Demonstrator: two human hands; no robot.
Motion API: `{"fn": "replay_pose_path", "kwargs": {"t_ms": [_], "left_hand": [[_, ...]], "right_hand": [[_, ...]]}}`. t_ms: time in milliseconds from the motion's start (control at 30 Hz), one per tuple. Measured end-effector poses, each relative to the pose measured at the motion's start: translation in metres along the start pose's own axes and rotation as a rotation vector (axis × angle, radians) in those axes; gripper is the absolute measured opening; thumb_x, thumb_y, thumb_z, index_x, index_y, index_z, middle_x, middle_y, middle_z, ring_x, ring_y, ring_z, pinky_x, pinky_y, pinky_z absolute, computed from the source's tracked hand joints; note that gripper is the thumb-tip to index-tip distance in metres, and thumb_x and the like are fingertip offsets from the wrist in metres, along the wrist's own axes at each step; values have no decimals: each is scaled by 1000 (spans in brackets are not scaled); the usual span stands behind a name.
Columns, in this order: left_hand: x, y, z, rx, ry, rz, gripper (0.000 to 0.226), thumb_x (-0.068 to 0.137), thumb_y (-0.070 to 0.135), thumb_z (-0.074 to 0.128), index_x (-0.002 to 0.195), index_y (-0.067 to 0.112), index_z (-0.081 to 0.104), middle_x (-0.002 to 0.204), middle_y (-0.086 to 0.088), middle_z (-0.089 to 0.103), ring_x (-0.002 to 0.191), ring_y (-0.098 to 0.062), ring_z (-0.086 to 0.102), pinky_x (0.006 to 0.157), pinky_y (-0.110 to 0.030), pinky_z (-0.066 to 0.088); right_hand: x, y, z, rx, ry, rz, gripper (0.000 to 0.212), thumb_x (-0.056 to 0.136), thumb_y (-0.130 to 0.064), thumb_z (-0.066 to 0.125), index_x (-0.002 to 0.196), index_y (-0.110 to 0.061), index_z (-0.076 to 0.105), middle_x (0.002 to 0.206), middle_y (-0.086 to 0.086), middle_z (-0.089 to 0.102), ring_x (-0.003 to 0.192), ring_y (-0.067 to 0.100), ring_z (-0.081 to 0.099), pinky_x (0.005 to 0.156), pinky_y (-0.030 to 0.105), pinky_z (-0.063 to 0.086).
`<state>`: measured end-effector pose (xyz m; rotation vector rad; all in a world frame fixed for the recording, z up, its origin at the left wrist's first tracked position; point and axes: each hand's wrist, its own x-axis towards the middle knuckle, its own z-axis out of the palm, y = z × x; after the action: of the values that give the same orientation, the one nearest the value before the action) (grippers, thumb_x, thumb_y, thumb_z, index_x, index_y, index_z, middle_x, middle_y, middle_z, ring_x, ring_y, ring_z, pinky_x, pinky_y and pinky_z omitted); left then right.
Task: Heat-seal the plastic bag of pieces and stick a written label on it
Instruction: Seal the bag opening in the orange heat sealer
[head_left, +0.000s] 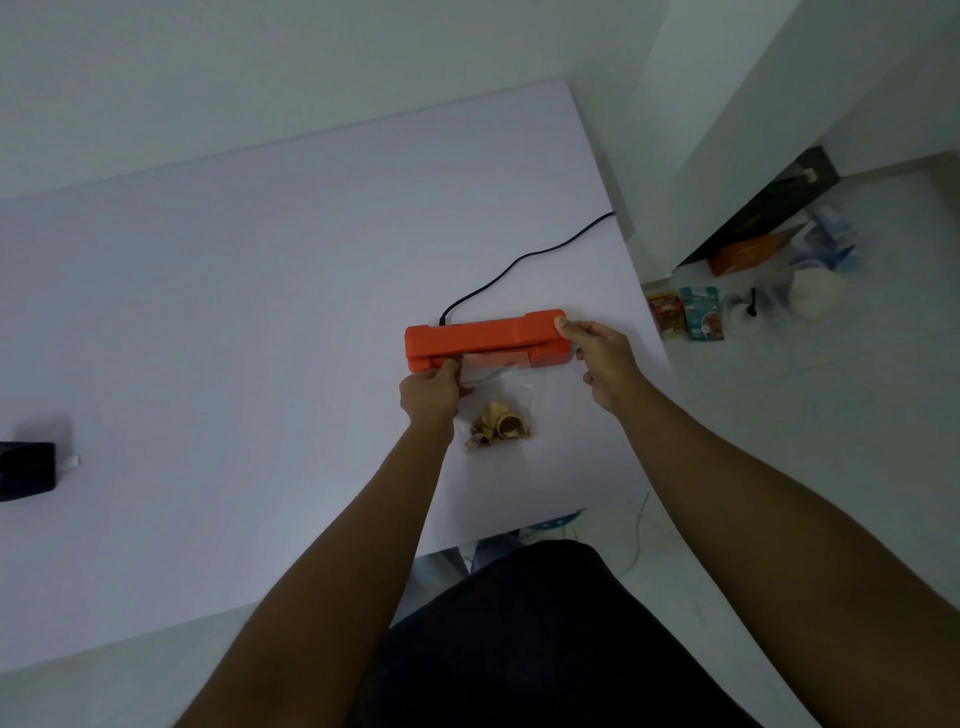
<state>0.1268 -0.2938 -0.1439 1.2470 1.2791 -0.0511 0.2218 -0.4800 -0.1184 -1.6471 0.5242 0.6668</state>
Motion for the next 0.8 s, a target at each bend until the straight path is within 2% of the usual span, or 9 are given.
{"fn": "replay_pose_path", "kwargs": {"t_ms": [100,200,267,400,500,567,667,800], "left_hand": [[0,1,0,-7,-4,9,19,89,25,69,74,15,64,88,-13,73,74,-25,73,73,-40,61],[0,1,-1,-1,-9,13,17,89,24,69,75,14,65,80,-8,72,52,-10,70,65,-34,59],[0,1,-1,3,-11,12,19,89,26,69,76,14,65,77,-6,71,48,-8,68,61,-31,57],[0,1,-1,-15,-9,-7,23,87,36,73,78,15,66,82,-6,73,66,-19,71,67,-34,58],[0,2,-2,-15,-13,-19,24,85,36,74,84,13,69,81,-5,73,68,-18,71,63,-32,57],[0,3,-2,-12,-15,-31,24,86,34,74,88,10,71,80,-5,74,67,-18,72,63,-32,57],[2,2,-2,7,-4,-38,23,84,34,74,85,12,72,86,-9,76,77,-23,74,73,-38,61],[1,2,-2,32,6,-29,19,86,34,72,81,17,68,86,-7,76,77,-22,74,77,-39,61]], "right_hand": [[-2,-5,0,-10,15,-26,21,87,-33,76,95,-15,69,79,-7,60,72,5,50,58,20,35],[-6,-11,1,-15,25,-32,27,86,-28,76,108,-13,71,82,-8,62,72,2,51,58,18,36],[-9,-15,1,-14,23,-45,32,87,-26,76,114,-11,71,86,-8,65,72,1,52,56,15,38],[-22,-29,2,-11,-1,-140,30,89,-26,74,114,-9,71,83,-8,67,66,-1,57,48,5,41],[-37,-40,9,-4,-71,-251,24,88,-27,74,107,-11,73,71,-14,67,59,-6,60,54,9,45],[-45,-49,15,10,-140,-320,23,89,-25,75,107,-10,73,68,-16,68,60,-4,61,60,14,47],[-57,-62,28,4,-233,-399,25,89,-23,75,110,-10,73,76,-12,71,65,-2,63,66,16,49],[-68,-76,42,-145,-394,-485,23,91,-28,71,113,-24,74,94,-1,73,75,3,62,73,23,49]]}}
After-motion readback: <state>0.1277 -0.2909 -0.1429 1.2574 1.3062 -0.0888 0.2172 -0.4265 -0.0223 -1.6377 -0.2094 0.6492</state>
